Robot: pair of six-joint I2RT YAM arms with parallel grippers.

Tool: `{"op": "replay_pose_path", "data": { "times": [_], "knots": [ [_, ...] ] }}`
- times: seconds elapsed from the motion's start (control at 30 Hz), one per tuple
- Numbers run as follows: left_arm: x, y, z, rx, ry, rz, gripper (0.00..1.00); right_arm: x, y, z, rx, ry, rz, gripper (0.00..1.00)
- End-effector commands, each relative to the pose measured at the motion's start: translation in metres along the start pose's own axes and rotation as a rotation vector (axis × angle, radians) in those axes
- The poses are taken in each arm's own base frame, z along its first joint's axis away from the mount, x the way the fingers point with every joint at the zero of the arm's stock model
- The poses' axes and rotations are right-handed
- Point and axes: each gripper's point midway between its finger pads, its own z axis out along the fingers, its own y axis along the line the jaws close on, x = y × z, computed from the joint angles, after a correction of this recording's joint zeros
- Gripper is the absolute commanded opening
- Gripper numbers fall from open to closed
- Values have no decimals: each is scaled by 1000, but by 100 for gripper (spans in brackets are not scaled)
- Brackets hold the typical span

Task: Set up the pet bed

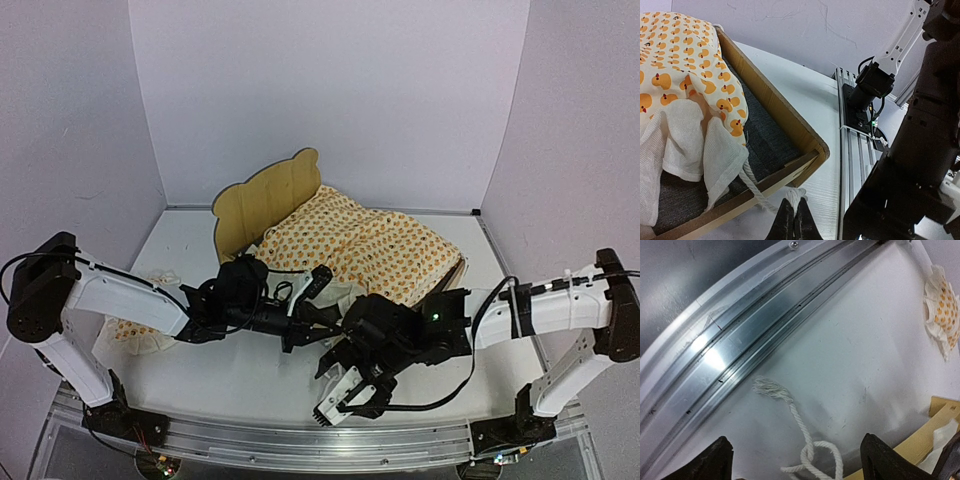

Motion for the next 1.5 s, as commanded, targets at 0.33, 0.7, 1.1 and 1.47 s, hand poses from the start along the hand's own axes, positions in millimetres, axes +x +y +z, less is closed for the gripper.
{"op": "replay_pose_path", "data": {
  "times": [0.33, 0.7, 1.1, 1.47],
  "knots": [
    [-33, -19, -11, 67, -78, 36, 0, 19, -13, 47, -118, 197, -285, 64],
    [-31, -24, -20, 73, -82, 46, 0, 69, -37, 90, -56, 474, -304, 53],
    [-55, -15, -53, -89, -192, 65, 0, 36, 45, 30, -208, 366, 81, 0],
    [-38, -68, -57, 107, -192, 40, 0, 7, 117, 6, -289, 120, 627, 0]
  ]
}}
